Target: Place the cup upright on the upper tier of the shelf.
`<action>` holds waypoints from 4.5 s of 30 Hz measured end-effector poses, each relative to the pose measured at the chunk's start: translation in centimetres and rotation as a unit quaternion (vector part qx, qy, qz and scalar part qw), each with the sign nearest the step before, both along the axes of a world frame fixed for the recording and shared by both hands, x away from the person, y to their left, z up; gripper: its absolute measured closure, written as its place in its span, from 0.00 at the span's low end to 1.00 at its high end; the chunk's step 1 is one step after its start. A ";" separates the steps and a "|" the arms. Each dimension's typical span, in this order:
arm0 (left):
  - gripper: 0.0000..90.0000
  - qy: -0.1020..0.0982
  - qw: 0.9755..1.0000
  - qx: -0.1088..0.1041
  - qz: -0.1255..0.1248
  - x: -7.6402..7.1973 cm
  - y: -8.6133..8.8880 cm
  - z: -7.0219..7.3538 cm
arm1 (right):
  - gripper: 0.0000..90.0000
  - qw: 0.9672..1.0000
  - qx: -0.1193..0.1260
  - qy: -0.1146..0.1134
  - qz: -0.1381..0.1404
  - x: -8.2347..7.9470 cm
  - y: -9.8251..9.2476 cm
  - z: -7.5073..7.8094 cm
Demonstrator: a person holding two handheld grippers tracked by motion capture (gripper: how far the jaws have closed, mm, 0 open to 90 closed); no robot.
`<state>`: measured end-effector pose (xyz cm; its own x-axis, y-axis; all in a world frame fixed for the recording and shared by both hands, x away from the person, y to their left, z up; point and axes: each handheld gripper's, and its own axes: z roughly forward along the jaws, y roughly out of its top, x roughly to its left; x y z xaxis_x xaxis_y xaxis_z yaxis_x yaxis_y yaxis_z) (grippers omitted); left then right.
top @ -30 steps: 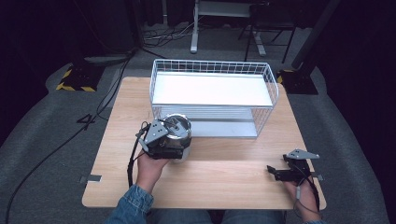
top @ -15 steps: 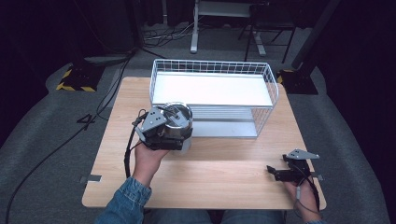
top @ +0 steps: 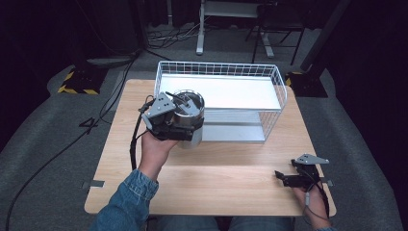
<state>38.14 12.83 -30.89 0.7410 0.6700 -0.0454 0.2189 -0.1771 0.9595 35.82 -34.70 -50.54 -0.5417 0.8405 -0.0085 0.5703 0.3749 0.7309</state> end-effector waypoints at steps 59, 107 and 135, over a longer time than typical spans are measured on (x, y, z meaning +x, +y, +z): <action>0.04 -0.021 0.997 -0.040 0.061 11.4 -7.5 8.4 | 0.14 1.000 0.003 -0.003 0.005 -0.1 0.0 0.0; 0.03 -0.013 0.997 -0.012 0.075 12.5 -9.9 5.2 | 0.15 1.000 0.004 -0.004 0.006 -0.1 0.0 0.0; 0.00 -0.042 0.998 -0.019 0.046 8.6 -7.1 5.7 | 0.15 1.000 0.004 -0.001 0.009 -0.1 0.0 0.0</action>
